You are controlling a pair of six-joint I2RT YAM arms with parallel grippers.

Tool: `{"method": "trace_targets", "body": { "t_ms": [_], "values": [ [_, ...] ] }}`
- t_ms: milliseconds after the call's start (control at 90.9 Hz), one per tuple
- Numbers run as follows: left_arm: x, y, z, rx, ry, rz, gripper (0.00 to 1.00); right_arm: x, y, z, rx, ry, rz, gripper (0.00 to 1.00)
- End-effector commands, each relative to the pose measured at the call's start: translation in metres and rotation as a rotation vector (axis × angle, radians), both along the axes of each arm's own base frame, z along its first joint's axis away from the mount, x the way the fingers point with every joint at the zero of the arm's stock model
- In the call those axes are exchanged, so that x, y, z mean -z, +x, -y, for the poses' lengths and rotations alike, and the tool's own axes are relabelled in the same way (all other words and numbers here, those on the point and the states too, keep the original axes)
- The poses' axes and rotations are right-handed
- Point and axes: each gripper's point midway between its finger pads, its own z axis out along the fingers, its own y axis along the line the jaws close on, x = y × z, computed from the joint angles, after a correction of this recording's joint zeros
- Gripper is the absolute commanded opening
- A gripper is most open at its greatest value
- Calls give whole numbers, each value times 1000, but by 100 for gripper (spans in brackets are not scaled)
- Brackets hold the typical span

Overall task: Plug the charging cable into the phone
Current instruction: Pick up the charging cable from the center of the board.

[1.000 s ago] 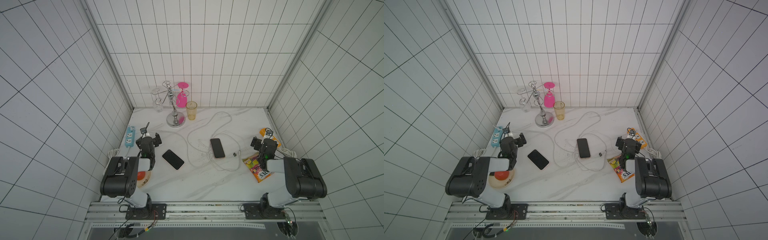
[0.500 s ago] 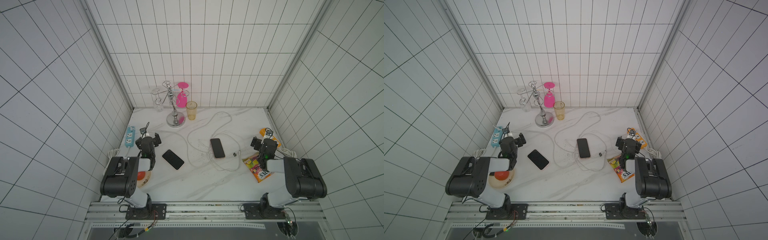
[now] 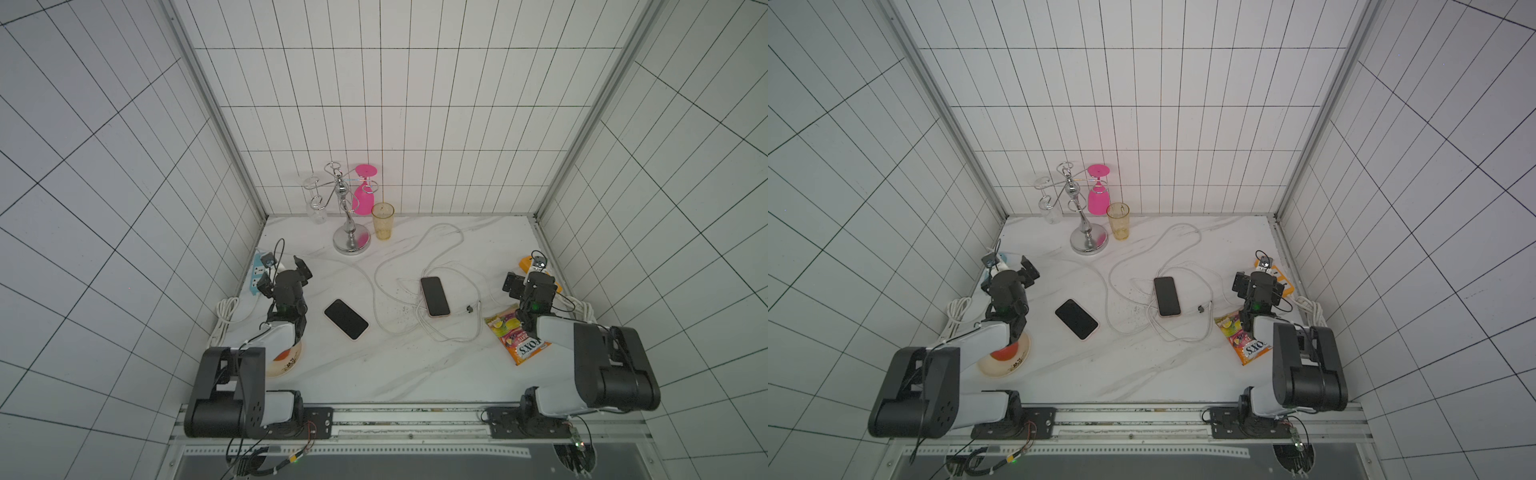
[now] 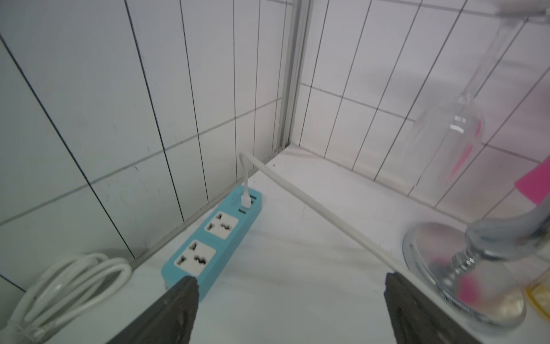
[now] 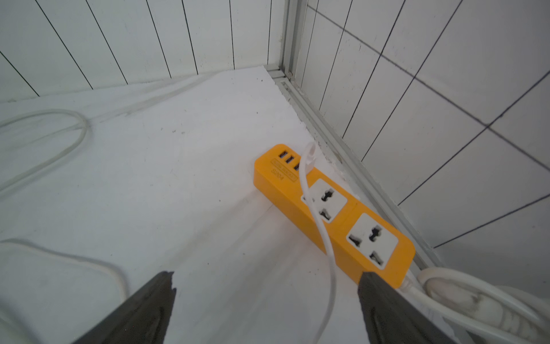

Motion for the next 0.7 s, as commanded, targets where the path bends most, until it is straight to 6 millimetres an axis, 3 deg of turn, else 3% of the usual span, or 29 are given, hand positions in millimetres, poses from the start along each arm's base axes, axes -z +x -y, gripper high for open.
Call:
{"method": "trace_targets", "body": {
  "t_ms": [0,154,308,396,561,693],
  "values": [
    [35,-26,-23,-121,-264,-197,98,-32,0,-2,3,42,-11,99],
    [57,-31,-4,2,-498,-237,99,-64,-8,-18,-52,149,51,99],
    [69,-45,23,95,-597,-365,99,-71,-19,-37,-79,322,-26,92],
    [60,-63,26,96,-579,-389,99,-65,-28,-56,-97,399,-100,87],
    [20,-98,22,82,-491,-266,99,-45,-50,-88,-128,454,-271,83],
    [21,-126,22,20,-561,-200,99,-27,-64,-114,-169,519,-436,78]
  ]
}}
